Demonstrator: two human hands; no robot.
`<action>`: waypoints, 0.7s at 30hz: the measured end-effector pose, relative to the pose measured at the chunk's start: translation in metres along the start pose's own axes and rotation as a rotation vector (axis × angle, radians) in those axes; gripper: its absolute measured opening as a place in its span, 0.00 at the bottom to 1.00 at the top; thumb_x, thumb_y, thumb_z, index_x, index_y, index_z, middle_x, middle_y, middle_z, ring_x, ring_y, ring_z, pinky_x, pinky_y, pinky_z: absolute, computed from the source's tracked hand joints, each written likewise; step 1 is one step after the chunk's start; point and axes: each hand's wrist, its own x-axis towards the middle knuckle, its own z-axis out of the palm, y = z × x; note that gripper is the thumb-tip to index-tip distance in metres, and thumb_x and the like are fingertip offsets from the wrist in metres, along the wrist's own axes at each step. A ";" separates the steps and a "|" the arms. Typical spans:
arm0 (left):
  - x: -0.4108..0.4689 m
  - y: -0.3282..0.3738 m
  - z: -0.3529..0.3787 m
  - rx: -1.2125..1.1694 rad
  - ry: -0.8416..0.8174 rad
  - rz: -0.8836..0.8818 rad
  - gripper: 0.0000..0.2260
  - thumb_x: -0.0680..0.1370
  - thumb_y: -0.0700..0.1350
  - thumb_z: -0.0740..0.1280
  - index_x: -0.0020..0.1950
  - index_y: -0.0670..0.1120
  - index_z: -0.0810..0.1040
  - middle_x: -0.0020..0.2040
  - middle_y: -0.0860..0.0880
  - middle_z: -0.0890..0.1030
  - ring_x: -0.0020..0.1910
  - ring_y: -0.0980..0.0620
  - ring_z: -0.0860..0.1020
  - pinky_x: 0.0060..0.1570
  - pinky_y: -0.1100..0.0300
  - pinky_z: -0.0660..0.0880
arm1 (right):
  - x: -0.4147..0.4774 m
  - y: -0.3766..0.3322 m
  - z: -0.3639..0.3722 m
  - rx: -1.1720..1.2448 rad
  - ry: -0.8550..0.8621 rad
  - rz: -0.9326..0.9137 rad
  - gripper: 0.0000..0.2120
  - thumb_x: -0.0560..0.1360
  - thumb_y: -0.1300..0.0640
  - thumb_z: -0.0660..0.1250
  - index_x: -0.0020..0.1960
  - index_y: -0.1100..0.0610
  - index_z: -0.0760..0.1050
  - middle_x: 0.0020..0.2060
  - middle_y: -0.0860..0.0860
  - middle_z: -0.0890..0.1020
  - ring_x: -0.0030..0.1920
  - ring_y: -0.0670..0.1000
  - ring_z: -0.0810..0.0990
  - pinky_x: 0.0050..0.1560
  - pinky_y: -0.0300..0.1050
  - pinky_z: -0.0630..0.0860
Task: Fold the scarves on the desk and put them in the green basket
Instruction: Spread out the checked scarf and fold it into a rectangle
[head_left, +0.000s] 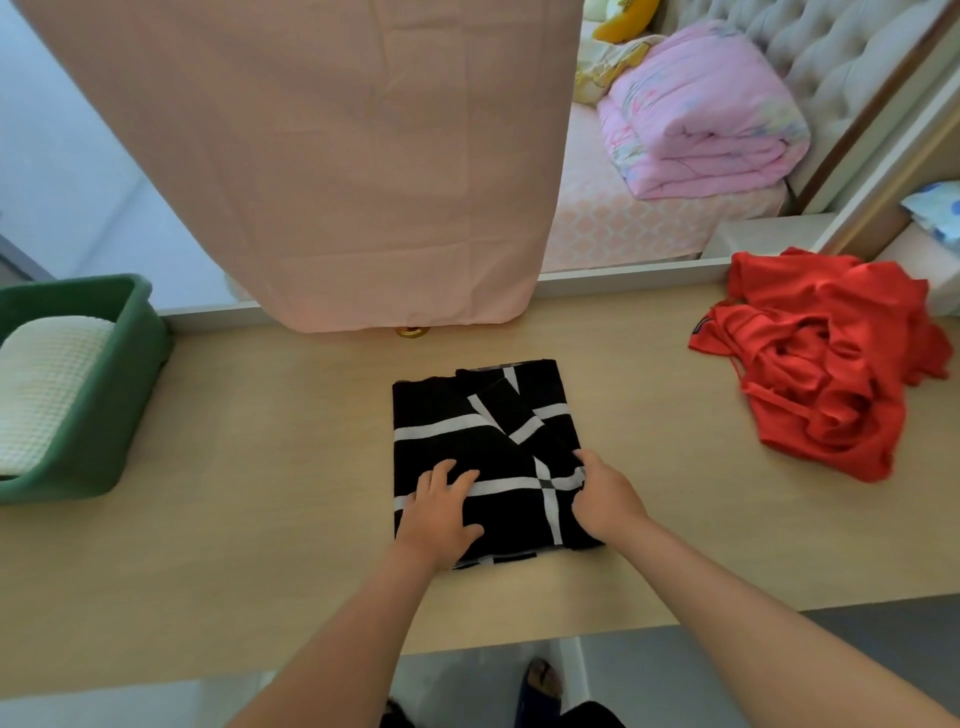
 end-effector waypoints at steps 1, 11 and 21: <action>0.000 -0.001 -0.001 0.001 0.003 -0.003 0.35 0.75 0.57 0.69 0.78 0.55 0.57 0.77 0.49 0.53 0.75 0.45 0.54 0.73 0.46 0.60 | 0.000 0.001 -0.001 -0.082 0.010 0.002 0.31 0.75 0.66 0.59 0.77 0.53 0.59 0.67 0.54 0.75 0.62 0.56 0.76 0.52 0.45 0.74; 0.043 -0.019 -0.038 -0.092 0.328 0.102 0.15 0.80 0.48 0.63 0.66 0.51 0.73 0.62 0.51 0.72 0.60 0.51 0.70 0.58 0.58 0.70 | 0.059 -0.061 -0.017 -0.254 0.066 -0.189 0.25 0.77 0.62 0.59 0.74 0.53 0.65 0.65 0.54 0.72 0.64 0.57 0.72 0.61 0.51 0.72; 0.089 -0.024 -0.045 -0.044 0.471 0.097 0.20 0.81 0.48 0.61 0.73 0.46 0.67 0.67 0.48 0.71 0.65 0.47 0.68 0.61 0.53 0.68 | 0.116 -0.075 -0.006 0.047 -0.095 -0.075 0.06 0.80 0.52 0.65 0.46 0.54 0.72 0.38 0.48 0.76 0.43 0.50 0.77 0.46 0.47 0.73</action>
